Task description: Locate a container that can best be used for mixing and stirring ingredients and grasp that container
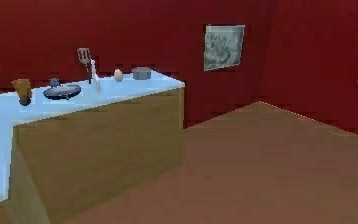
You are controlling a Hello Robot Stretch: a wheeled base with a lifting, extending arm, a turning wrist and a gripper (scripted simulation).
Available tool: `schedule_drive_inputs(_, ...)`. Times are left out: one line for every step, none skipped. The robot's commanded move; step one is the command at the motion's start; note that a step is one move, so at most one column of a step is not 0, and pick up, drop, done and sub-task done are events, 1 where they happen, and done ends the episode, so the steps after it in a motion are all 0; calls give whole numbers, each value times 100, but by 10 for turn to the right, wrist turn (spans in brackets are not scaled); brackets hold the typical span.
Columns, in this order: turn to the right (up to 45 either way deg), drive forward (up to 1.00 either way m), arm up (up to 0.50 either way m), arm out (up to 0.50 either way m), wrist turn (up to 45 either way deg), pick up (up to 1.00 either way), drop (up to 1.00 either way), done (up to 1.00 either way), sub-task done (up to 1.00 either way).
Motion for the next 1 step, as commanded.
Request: schedule_drive_inputs(0,65,0,0,0,0,0,0,0)
